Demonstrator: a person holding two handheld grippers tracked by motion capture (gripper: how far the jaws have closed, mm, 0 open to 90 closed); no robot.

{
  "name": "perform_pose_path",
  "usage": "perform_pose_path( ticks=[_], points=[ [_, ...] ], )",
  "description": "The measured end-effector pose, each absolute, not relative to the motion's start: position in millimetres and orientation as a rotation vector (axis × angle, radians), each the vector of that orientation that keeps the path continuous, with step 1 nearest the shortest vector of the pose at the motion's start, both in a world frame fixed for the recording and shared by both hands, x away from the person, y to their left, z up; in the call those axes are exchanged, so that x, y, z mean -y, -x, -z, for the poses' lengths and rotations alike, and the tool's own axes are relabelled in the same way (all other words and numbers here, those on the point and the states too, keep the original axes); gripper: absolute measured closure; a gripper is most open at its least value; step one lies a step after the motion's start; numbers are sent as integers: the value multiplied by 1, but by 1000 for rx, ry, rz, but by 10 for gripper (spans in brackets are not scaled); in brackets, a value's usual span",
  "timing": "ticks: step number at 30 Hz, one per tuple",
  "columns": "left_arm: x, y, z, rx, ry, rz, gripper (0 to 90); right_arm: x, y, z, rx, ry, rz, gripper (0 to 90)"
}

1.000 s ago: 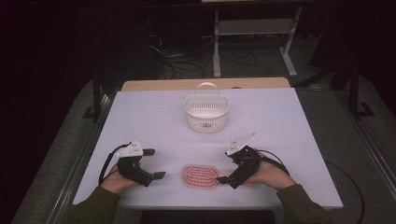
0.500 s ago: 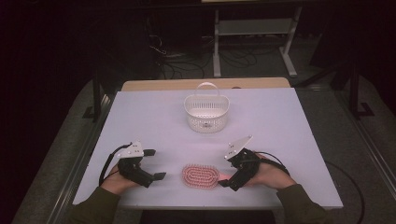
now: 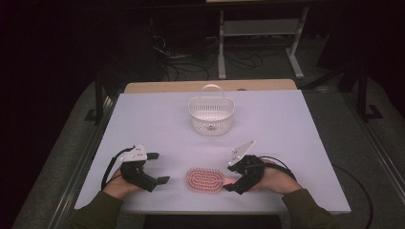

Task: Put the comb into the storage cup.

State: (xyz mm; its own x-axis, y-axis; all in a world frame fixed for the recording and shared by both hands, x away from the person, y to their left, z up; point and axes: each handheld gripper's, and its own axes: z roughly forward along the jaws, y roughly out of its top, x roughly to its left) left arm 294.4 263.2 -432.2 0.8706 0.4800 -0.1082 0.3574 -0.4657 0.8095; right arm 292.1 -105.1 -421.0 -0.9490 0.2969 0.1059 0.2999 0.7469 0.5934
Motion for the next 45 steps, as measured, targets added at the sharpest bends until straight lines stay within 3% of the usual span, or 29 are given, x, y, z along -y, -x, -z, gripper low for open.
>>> perform_pose_path(
  ticks=[12, 26, 45],
  points=[
    [-265, -290, 432, -611, -2104, -169, 0, 102, -292, 425, 2935, 447, 946, 475],
    [-267, -286, 433, -617, -2104, -172, 0, 99, -292, 431, 2959, 399, 868, 594],
    [-267, -288, 433, -623, -2106, -173, 0, 96, -291, 431, 3029, 349, 809, 670]
  ],
)
